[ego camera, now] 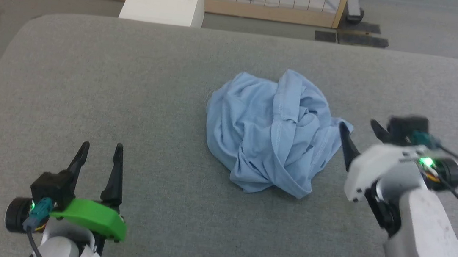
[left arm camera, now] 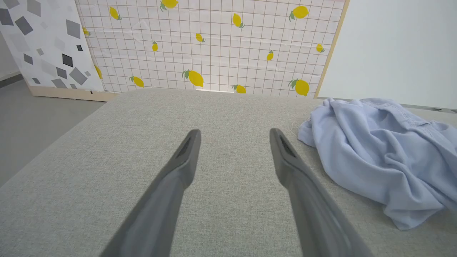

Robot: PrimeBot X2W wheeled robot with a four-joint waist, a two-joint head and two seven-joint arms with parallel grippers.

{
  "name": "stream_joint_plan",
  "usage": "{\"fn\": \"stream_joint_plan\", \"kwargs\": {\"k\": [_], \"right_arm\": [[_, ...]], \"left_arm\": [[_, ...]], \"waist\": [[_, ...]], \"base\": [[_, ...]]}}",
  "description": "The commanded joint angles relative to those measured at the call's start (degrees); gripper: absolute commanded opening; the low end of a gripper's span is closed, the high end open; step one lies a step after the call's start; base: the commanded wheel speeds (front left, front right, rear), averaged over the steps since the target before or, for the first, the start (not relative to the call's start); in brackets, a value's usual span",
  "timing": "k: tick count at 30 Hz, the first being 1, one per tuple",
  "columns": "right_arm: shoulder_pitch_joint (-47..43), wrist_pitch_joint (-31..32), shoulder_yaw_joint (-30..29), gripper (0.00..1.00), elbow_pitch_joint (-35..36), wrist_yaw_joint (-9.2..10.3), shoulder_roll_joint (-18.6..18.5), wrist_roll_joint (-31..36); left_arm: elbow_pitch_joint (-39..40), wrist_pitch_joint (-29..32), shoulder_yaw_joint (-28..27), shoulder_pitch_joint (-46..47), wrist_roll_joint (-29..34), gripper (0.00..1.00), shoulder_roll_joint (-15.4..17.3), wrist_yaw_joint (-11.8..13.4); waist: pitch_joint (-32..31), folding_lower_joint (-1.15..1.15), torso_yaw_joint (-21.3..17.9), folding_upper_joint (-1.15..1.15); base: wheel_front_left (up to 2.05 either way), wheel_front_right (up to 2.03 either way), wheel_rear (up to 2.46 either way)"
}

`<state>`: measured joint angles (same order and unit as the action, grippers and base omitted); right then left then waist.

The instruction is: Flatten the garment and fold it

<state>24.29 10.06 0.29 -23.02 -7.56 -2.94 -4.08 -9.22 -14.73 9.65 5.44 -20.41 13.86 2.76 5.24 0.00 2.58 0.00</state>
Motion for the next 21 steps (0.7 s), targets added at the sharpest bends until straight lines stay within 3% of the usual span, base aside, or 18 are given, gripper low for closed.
{"fn": "stream_joint_plan", "kwargs": {"k": [1,8,12,20,21], "right_arm": [[3.0,3.2,1.0,1.00,-2.1,0.08,0.0,0.7],[15.0,17.1,4.7,1.00,-13.6,0.08,-1.7,2.5],[18.2,20.3,8.1,1.00,-18.3,0.08,-2.2,1.7],[18.6,20.9,14.5,1.00,-23.9,0.08,-3.1,-3.3],[18.6,20.6,14.8,0.53,-24.2,0.08,-3.2,-3.8]], "left_arm": [[0.2,-0.3,0.0,1.7,0.5,1.00,-0.5,-0.4],[0.3,-0.3,-0.1,5.3,1.8,1.00,-2.4,-1.9],[0.3,-0.3,-0.5,6.6,2.5,1.00,-3.7,-2.6],[-0.7,-0.3,-2.2,7.1,3.3,1.00,-6.0,-4.2],[-0.9,-0.3,-2.5,7.0,3.3,1.00,-6.2,-4.4]], "waist": [[3.2,0.00,1.5,0.00],[7.7,0.00,4.6,0.00],[9.2,0.00,6.3,0.00],[9.9,0.00,8.0,0.00],[9.7,0.00,7.9,0.00]], "base": [[0.00,0.00,0.00],[0.00,0.00,0.00],[0.00,0.00,0.00],[0.00,0.00,0.00],[0.00,0.00,0.00]]}}
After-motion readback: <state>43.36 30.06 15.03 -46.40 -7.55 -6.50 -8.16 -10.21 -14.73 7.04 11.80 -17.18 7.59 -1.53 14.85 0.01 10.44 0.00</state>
